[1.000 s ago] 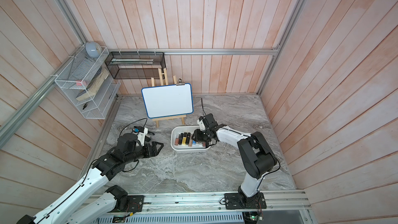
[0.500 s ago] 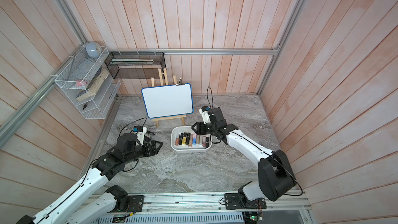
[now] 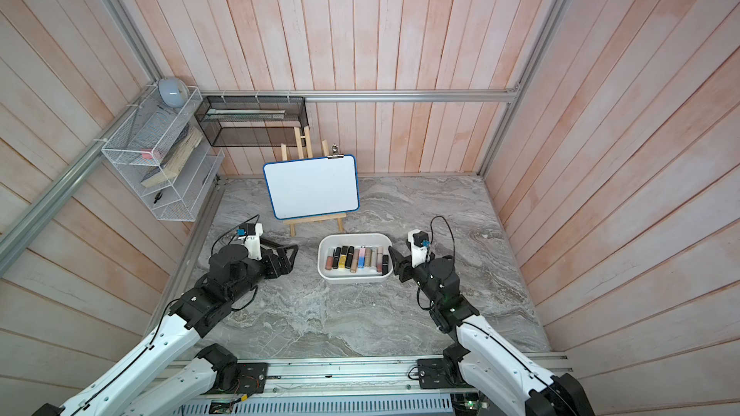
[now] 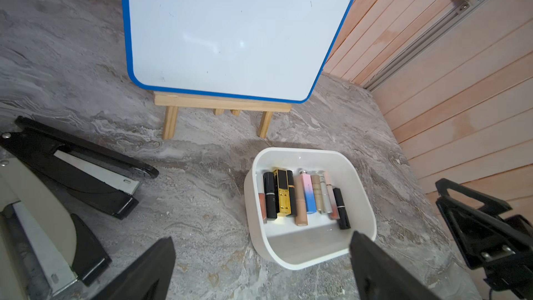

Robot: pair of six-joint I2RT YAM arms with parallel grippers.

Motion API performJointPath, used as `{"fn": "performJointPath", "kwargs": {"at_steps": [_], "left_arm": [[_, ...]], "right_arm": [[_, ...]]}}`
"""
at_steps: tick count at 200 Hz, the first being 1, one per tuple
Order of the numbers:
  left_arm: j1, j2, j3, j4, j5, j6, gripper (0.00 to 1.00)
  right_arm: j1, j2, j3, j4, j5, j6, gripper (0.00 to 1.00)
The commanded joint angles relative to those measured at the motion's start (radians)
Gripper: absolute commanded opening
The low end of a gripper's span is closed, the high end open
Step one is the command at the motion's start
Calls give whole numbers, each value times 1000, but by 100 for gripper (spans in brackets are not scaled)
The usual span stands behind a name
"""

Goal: Put the lipstick into the storage box
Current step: Reset both arms

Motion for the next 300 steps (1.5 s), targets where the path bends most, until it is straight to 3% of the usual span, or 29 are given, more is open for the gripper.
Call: {"fn": "performJointPath", "kwargs": {"at_steps": [1,45,70,88,110,137,207,242,255,300], "left_arm": [[7,-46,-80,171,-116,54,100],[7,-145,-245,457,-326,170,100],[11,-135,-276,563,-474,256,100],[26,-91,-270,621,-517,334,100],[67,-31,-274,724,-475,416,100],[146,37,-247,735,-410,426,99],[359,217,-305,911,-228,410,100],[382,349,-386,1173,-177,478,100],[385,411,-372,1178,-173,511,100],[390,585,-369,1305,-176,575,100]], "right_arm": [[-1,-41,-19,218,185,-100,65],[-61,11,-26,244,379,-171,66],[-177,102,-36,317,396,-148,66],[-265,181,-49,385,372,-107,66],[-340,287,-65,473,369,-87,66],[-400,391,-91,603,343,-67,66],[-433,601,-101,826,300,-75,66],[-438,745,-128,1007,282,-76,66],[-437,780,-134,1059,279,-79,66],[-440,776,-114,1016,266,-82,67]]}}
